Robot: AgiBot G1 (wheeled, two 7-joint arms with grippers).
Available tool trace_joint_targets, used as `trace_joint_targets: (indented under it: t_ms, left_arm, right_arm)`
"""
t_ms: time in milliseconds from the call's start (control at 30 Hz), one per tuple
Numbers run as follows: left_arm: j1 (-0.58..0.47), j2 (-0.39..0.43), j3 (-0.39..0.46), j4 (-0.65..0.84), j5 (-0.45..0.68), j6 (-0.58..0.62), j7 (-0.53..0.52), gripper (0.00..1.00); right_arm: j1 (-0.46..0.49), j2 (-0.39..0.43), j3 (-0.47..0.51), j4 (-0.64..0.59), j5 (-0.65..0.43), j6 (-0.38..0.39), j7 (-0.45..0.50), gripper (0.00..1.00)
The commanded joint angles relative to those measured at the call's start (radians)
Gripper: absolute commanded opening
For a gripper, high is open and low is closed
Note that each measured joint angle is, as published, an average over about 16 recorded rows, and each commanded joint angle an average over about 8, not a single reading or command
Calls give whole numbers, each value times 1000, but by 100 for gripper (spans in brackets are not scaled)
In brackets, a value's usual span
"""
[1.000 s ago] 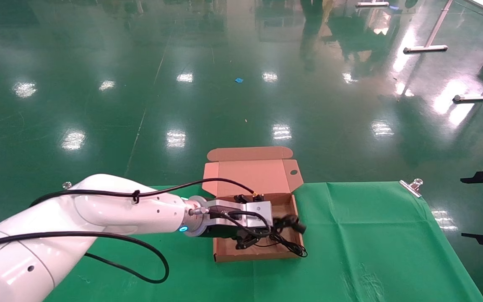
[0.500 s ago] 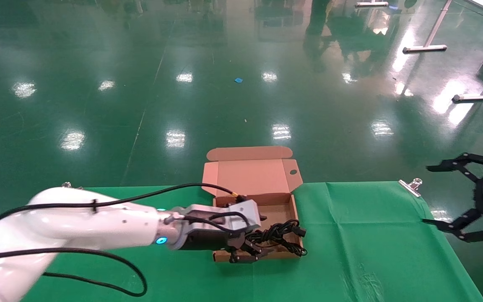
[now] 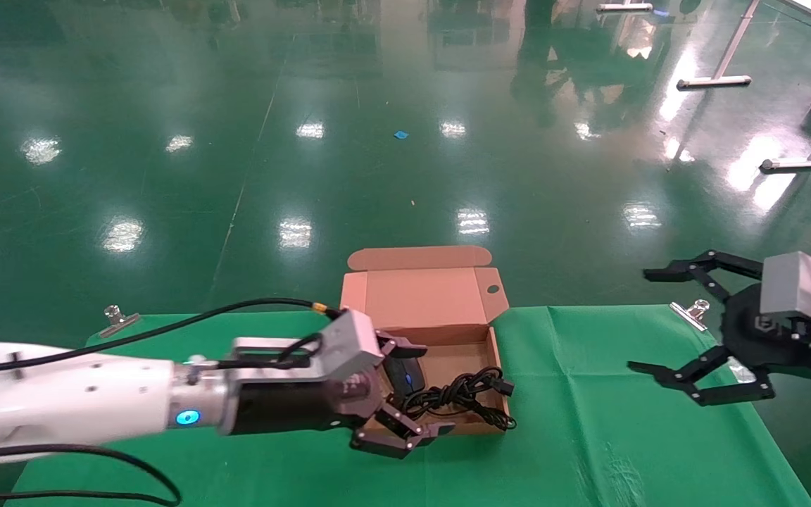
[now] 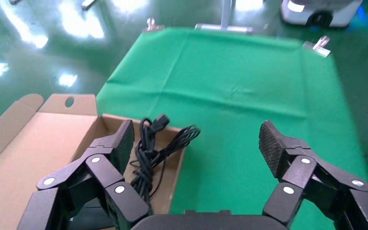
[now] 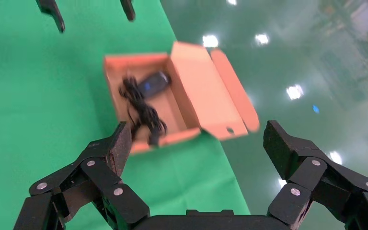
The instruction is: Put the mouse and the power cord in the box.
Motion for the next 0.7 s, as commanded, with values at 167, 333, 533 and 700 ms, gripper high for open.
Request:
trace_joint_targets:
  t_ms: [167, 333, 533, 700]
  left_arm:
    - [51, -77, -86, -74, -69, 69, -31, 100]
    - [92, -141, -157, -135, -127, 127, -56, 100]
    - [143, -218, -242, -208, -196, 196, -86, 100]
    - [185, -282, -313, -269, -253, 253, -112, 100]
  right_arm:
    - [-89, 5, 46, 119, 87, 1, 98, 100]
    - [-163, 9, 83, 218, 158, 2, 178, 100]
    - [-252, 14, 129, 336, 244, 3, 276, 100]
    - [-326, 18, 167, 435, 316, 4, 357, 100]
